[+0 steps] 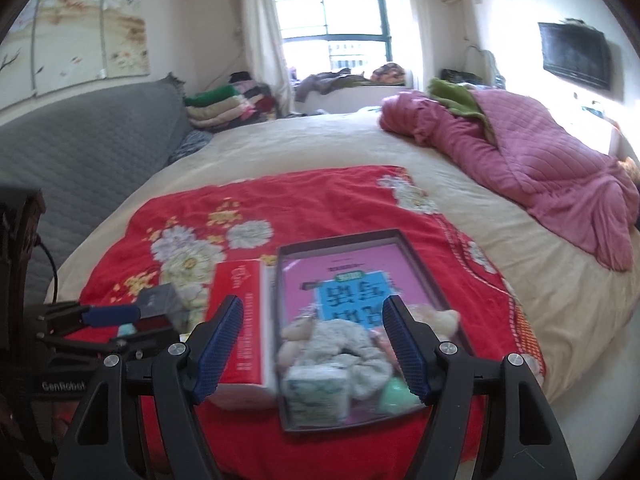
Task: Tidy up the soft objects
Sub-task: 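Move both tools back over the remaining packaged items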
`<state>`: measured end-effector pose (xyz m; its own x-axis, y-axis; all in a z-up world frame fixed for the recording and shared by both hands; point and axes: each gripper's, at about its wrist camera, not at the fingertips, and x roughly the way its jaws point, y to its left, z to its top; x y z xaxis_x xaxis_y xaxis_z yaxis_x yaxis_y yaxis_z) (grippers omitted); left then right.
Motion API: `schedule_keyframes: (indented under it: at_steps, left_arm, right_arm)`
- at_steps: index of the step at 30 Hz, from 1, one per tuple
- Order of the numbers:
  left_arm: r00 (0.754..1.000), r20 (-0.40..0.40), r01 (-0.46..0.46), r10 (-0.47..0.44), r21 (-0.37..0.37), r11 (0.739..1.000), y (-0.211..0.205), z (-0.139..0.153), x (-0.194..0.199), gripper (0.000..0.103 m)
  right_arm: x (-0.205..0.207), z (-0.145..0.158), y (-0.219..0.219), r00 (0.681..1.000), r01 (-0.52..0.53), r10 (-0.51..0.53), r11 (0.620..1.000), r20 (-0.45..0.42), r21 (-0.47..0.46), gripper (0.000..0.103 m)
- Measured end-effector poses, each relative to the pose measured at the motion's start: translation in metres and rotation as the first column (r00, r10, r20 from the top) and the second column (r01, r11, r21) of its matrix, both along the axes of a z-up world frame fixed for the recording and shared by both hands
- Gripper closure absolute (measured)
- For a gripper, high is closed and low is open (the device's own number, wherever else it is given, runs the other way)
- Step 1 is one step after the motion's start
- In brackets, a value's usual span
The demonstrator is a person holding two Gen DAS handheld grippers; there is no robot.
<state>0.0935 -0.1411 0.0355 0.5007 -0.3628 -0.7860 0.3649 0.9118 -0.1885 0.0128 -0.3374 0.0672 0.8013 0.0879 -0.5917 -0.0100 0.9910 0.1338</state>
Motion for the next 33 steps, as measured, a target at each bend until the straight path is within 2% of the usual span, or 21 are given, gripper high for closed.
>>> schedule_keyframes:
  at_steps: [9,12,17,21,27,33]
  left_arm:
    - [0.99,-0.036,-0.134,0.133,-0.018,0.991,0.076,-0.009,0.002,0.032]
    - [0.978,-0.036,-0.205,0.204,-0.019,0.979,0.111,-0.013,0.006,0.032]
    - [0.952,-0.08,-0.299,0.296,-0.036,0.954,0.164,-0.028,0.012,0.032]
    - [0.936,-0.122,-0.336,0.329,-0.041,0.941,0.19,-0.046,0.015,0.032]
    - [0.92,-0.184,-0.359,0.347,-0.032,0.933,0.202,-0.072,0.023,0.032]
    - [0.906,-0.244,-0.357,0.346,0.001,0.934,0.196,-0.101,0.042,0.032]
  right_arm:
    - [0.011,-0.004,0.073,0.99,-0.139,0.137,0.988,-0.035,-0.065,0.029]
    - [0.016,-0.008,0.097,0.981,-0.191,0.186,0.977,-0.057,-0.092,0.029]
    - [0.023,-0.025,0.133,0.961,-0.268,0.255,0.954,-0.106,-0.134,0.029]
    - [0.03,-0.047,0.164,0.937,-0.334,0.304,0.923,-0.172,-0.191,0.029]
    - [0.044,-0.087,0.206,0.893,-0.428,0.355,0.86,-0.276,-0.279,0.029]
    - [0.061,-0.125,0.227,0.869,-0.463,0.326,0.803,-0.372,-0.376,0.029]
